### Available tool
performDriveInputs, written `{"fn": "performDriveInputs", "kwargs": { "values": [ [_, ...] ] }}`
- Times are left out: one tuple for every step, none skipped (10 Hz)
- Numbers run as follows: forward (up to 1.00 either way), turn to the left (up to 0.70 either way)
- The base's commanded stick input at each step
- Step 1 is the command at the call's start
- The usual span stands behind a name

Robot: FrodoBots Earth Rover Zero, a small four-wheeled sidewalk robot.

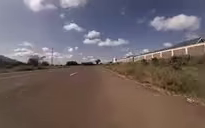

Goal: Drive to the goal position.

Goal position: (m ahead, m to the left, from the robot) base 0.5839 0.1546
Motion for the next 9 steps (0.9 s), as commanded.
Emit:
{"fn": "performDriveInputs", "kwargs": {
  "values": [
    [1.00,0.05],
    [1.00,0.05],
    [1.00,0.05],
    [1.00,0.05],
    [1.00,0.05],
    [1.00,0.05],
    [1.00,0.05],
    [1.00,0.05],
    [1.00,0.05]
  ]
}}
